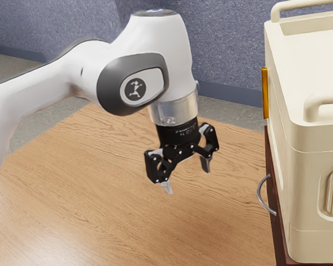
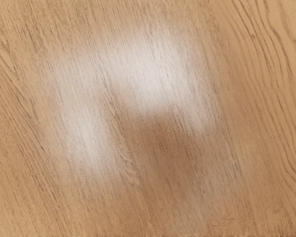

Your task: Pull the drawer handle with one arm to open the drawer

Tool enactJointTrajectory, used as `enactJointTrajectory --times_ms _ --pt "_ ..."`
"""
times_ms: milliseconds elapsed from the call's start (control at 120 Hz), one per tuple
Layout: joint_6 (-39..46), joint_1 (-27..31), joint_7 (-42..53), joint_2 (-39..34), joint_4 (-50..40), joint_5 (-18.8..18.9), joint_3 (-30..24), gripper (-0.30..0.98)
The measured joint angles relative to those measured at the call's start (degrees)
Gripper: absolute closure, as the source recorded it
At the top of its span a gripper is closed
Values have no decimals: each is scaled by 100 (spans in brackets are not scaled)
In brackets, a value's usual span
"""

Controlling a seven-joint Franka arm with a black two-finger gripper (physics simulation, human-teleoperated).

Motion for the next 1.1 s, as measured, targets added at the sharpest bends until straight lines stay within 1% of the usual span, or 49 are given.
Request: enactJointTrajectory --times_ms 117,433,667,817,950,1100 --pt "253 -110 95 -214 -300 5 -39 0" --pt "722 -345 493 -48 -313 14 -170 0" --pt "969 -310 705 232 -85 19 -324 0" --pt "1242 -357 805 210 -173 13 -349 0" --pt "1636 -372 874 61 -508 6 -352 0" --pt "1939 -385 950 41 -561 5 -353 0"
